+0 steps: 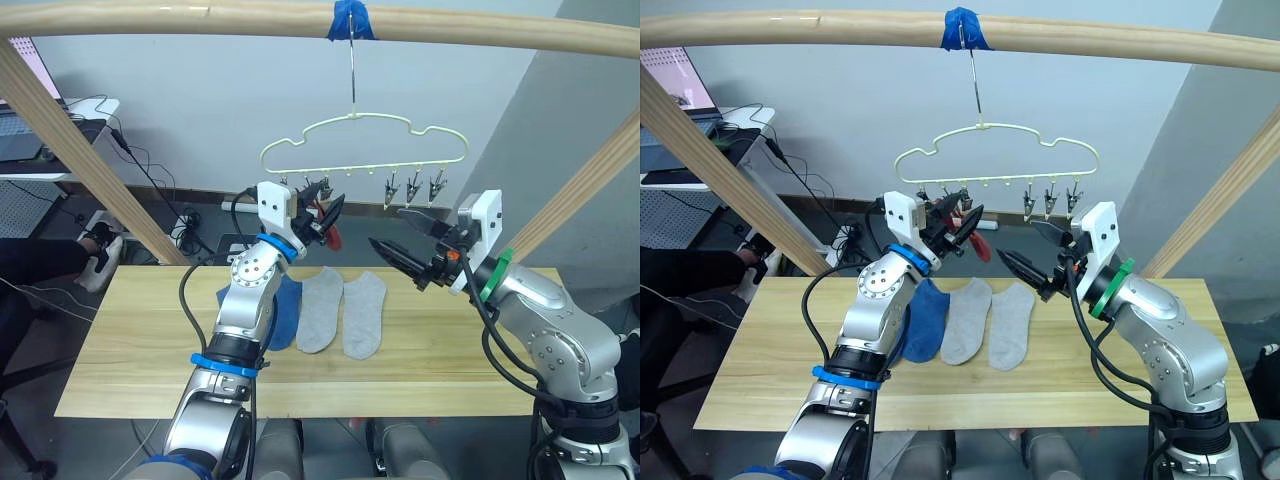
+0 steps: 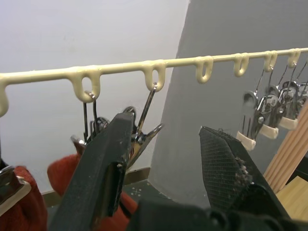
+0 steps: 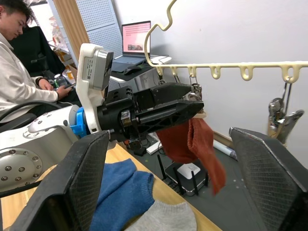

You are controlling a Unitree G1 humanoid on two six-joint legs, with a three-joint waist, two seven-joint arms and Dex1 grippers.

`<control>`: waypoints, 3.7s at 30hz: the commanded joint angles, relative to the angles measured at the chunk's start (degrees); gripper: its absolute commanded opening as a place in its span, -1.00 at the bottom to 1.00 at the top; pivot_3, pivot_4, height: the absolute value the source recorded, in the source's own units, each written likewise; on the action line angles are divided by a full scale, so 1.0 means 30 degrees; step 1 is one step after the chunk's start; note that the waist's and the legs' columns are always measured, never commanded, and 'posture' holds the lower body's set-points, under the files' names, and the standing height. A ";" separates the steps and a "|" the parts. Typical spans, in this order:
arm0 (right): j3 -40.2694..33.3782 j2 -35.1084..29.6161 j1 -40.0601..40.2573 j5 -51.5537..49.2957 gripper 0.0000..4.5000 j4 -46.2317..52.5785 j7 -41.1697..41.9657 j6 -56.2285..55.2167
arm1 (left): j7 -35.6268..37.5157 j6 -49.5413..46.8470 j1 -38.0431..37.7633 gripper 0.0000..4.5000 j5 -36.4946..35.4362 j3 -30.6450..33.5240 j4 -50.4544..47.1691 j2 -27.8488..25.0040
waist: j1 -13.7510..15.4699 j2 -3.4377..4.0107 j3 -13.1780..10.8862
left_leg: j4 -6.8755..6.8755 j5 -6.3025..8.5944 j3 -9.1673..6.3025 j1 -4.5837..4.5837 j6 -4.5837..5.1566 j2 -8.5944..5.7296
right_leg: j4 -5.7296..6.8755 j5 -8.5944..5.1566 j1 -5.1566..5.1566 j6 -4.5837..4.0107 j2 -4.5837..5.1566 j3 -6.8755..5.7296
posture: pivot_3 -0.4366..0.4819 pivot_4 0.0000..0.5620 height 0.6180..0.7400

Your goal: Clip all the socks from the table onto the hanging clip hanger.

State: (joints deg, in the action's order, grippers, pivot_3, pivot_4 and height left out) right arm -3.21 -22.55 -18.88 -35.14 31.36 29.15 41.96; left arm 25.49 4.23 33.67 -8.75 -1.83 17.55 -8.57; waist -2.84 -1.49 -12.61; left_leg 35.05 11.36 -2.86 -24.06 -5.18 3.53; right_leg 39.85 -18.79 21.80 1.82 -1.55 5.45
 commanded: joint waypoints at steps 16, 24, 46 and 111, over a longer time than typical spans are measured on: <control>0.0058 -0.0140 -0.0135 -0.0226 0.86 0.0937 -0.0085 -0.0532 | -0.0395 0.0536 0.0062 0.08 0.0057 0.0389 -0.1609 -0.0110 | -0.0143 -0.0005 -0.0003 | -0.0001 0.0000 -0.0001 -0.0003 0.0000 0.0001 | -0.0001 -0.0001 0.0000 0.0001 -0.0002 0.0002 | -0.21 -0.24 1.00; 0.0025 -0.0192 0.0019 -0.0235 0.86 0.1028 -0.0137 -0.0542 | -0.0431 0.0563 -0.0113 0.08 0.0182 0.0362 -0.1179 -0.0088 | -0.0145 -0.0005 -0.0003 | 0.0000 0.0000 0.0000 -0.0002 0.0000 0.0001 | -0.0001 -0.0001 0.0000 0.0001 -0.0002 0.0003 | -0.23 -0.25 1.00; 0.0111 -0.0166 -0.0072 -0.0187 0.86 0.1104 -0.0278 -0.0551 | -0.0676 0.1451 0.0763 0.08 0.0273 0.0643 0.0819 0.0163 | -0.0156 -0.0006 -0.0004 | -0.0002 0.0000 0.0001 -0.0003 0.0000 0.0000 | -0.0005 -0.0018 0.0000 0.0031 -0.0002 0.0003 | -0.24 -0.26 1.00; 0.7545 0.0221 0.0838 1.5115 -0.99 -0.7479 -0.0652 -1.0165 | 0.1677 -2.4026 0.2465 -1.00 -1.3858 0.6345 -0.3031 -0.3981 | -0.0597 -0.0008 -0.0009 | -0.0013 -0.0005 -0.0011 0.0050 -0.0014 0.0026 | 0.0036 -0.0033 -0.0015 0.0058 -0.0011 0.0003 | -0.17 -0.24 1.00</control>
State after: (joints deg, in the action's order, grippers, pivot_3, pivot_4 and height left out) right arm 19.94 -21.09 -16.79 8.83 3.70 27.21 13.11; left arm 31.84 -65.96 40.97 -49.55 16.48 7.51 -20.73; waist -4.63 -1.51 -12.64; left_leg 35.01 11.34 -2.89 -23.91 -5.23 3.59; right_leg 39.95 -18.92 21.75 2.04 -1.58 5.47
